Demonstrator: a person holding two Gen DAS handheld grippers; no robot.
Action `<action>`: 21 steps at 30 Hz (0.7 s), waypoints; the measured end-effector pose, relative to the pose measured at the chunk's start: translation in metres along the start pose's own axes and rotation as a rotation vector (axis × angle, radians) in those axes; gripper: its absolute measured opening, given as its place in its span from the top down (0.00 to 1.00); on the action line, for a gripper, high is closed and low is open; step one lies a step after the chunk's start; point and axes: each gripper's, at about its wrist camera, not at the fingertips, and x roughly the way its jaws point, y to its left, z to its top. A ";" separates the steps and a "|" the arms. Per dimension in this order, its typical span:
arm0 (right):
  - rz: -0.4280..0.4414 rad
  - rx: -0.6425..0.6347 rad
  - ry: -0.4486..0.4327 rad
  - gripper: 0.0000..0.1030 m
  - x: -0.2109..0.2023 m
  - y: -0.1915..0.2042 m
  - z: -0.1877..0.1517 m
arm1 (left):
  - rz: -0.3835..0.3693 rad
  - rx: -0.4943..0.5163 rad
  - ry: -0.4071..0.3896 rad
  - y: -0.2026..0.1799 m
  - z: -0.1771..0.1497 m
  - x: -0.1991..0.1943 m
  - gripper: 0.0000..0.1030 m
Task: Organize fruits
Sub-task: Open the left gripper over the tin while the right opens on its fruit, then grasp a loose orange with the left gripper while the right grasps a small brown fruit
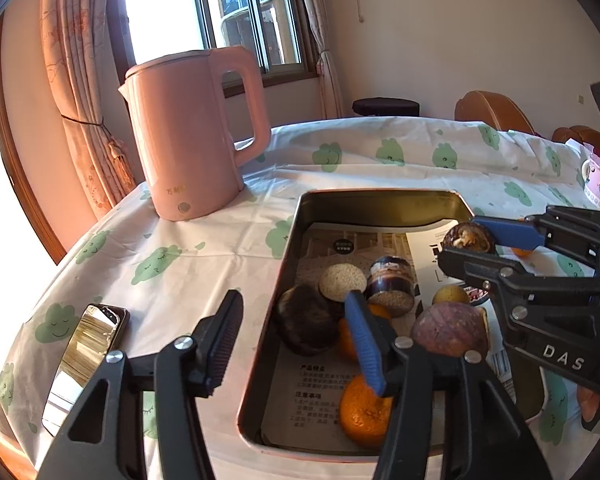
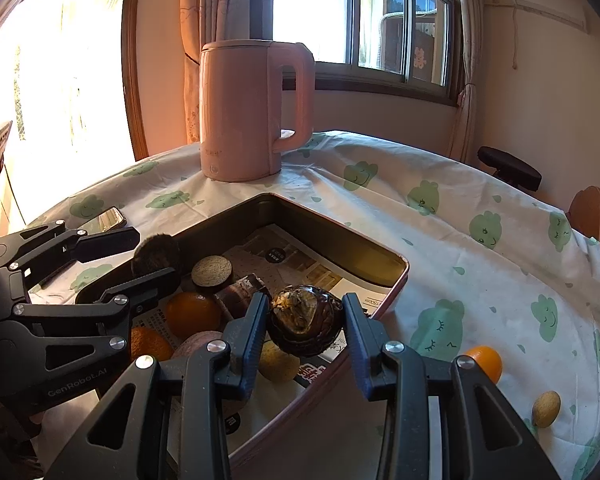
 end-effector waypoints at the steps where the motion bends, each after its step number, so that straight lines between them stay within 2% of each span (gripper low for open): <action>1: 0.003 0.003 -0.002 0.61 0.000 -0.001 0.000 | 0.001 0.000 0.000 0.000 0.000 0.000 0.43; 5: 0.006 0.013 -0.007 0.60 -0.002 -0.002 -0.001 | 0.005 -0.002 -0.003 0.000 0.000 0.000 0.38; 9: 0.014 0.022 -0.013 0.54 -0.005 -0.004 -0.001 | 0.008 -0.009 -0.007 -0.001 0.000 -0.002 0.30; 11: 0.011 0.024 -0.017 0.50 -0.007 -0.004 -0.001 | 0.001 -0.011 -0.009 -0.002 0.000 -0.003 0.29; 17: -0.018 0.024 -0.029 0.50 -0.021 -0.009 -0.002 | -0.017 -0.027 -0.031 -0.005 0.003 -0.011 0.29; 21: -0.068 0.023 -0.039 0.49 -0.039 -0.025 -0.006 | -0.039 -0.037 -0.063 -0.014 0.011 -0.022 0.29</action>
